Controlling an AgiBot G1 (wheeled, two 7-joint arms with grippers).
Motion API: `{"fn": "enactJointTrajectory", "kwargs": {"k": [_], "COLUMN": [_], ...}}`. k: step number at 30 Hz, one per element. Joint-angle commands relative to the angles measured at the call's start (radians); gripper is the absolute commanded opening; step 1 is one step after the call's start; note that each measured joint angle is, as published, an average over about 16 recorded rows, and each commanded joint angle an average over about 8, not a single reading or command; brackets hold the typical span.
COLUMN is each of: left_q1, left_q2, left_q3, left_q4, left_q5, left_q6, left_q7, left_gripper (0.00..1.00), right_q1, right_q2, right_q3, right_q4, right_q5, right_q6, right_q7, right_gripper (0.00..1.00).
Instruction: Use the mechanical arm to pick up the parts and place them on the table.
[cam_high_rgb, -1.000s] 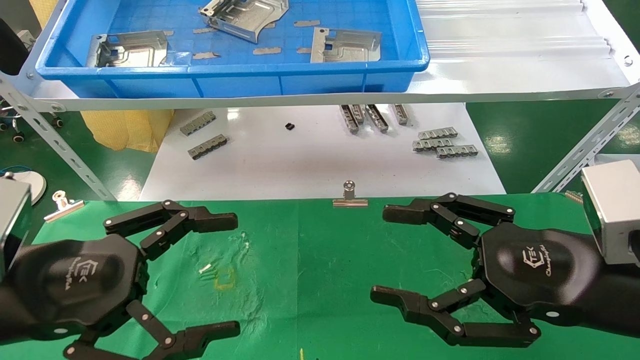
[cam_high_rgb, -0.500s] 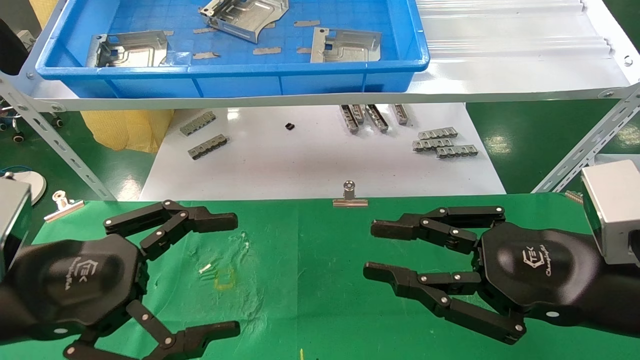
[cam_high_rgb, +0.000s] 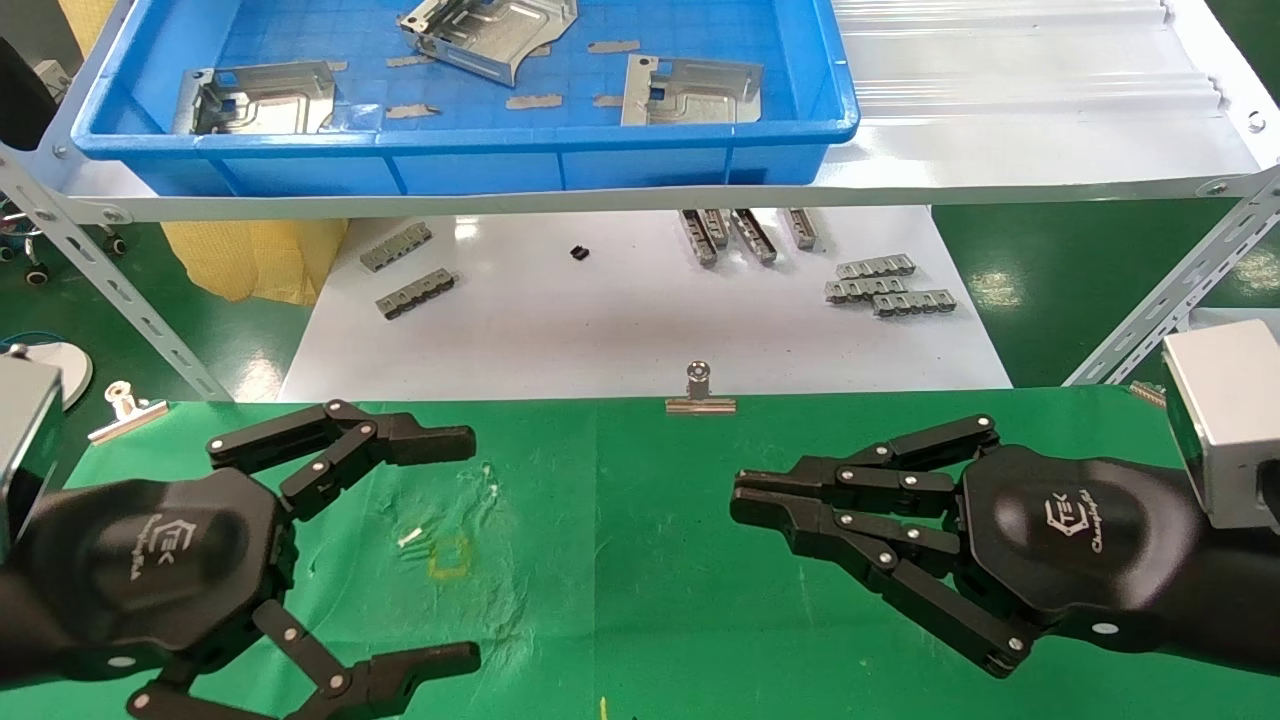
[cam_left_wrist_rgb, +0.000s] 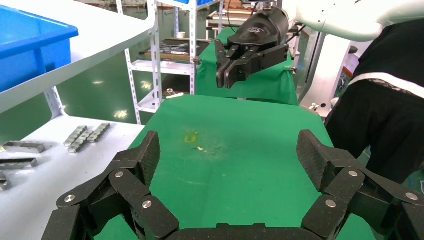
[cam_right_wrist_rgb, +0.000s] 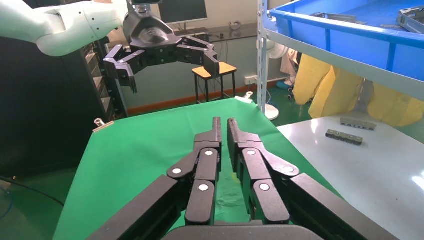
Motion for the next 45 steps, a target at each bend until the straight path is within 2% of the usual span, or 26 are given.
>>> {"fn": "enactJointTrajectory", "kwargs": {"k": [1, 12, 15, 19, 23, 28, 32, 36, 37, 40, 41, 44, 45], "left_q1": [0.000, -0.025, -0.086, -0.221, -0.386, -0.621, -0.778, -0.881, -0.900, -0.943, -0.954, -0.979, -0.985], "left_q2": [0.000, 0.001, 0.008, 0.047, 0.126, 0.274, 0.402, 0.519, 0.545, 0.609, 0.627, 0.666, 0.676], "left_q3": [0.000, -0.004, 0.000, 0.019, 0.059, 0.134, 0.187, 0.221, 0.227, 0.240, 0.242, 0.247, 0.248], "left_q4": [0.000, -0.006, -0.001, 0.054, 0.190, 0.463, 0.705, 0.906, 0.948, 1.053, 1.082, 1.156, 1.176], "left_q5": [0.000, 0.002, 0.027, 0.092, 0.183, 0.342, 0.469, 0.563, 0.580, 0.613, 0.619, 0.631, 0.634], "left_q6": [0.000, -0.003, -0.017, -0.044, -0.062, -0.124, -0.260, -0.450, -0.495, -0.606, -0.634, -0.701, -0.718], "left_q7": [0.000, -0.003, -0.018, -0.040, -0.040, -0.014, 0.023, 0.064, 0.073, 0.090, 0.091, 0.091, 0.089], "left_gripper": [1.00, 1.00, 1.00, 1.00, 1.00, 1.00, 1.00, 1.00, 1.00, 1.00, 0.91, 0.54, 0.41], "right_q1": [0.000, 0.000, 0.000, 0.000, 0.000, 0.000, 0.000, 0.000, 0.000, 0.000, 0.000, 0.000, 0.000], "right_q2": [0.000, 0.000, 0.000, 0.000, 0.000, 0.000, 0.000, 0.000, 0.000, 0.000, 0.000, 0.000, 0.000], "right_q3": [0.000, 0.000, 0.000, 0.000, 0.000, 0.000, 0.000, 0.000, 0.000, 0.000, 0.000, 0.000, 0.000], "right_q4": [0.000, 0.000, 0.000, 0.000, 0.000, 0.000, 0.000, 0.000, 0.000, 0.000, 0.000, 0.000, 0.000], "right_q5": [0.000, 0.000, 0.000, 0.000, 0.000, 0.000, 0.000, 0.000, 0.000, 0.000, 0.000, 0.000, 0.000], "right_q6": [0.000, 0.000, 0.000, 0.000, 0.000, 0.000, 0.000, 0.000, 0.000, 0.000, 0.000, 0.000, 0.000], "right_q7": [0.000, 0.000, 0.000, 0.000, 0.000, 0.000, 0.000, 0.000, 0.000, 0.000, 0.000, 0.000, 0.000], "right_gripper": [0.00, 0.00, 0.00, 0.00, 0.00, 0.00, 0.00, 0.00, 0.04, 0.40, 0.52, 0.89, 0.99]}}
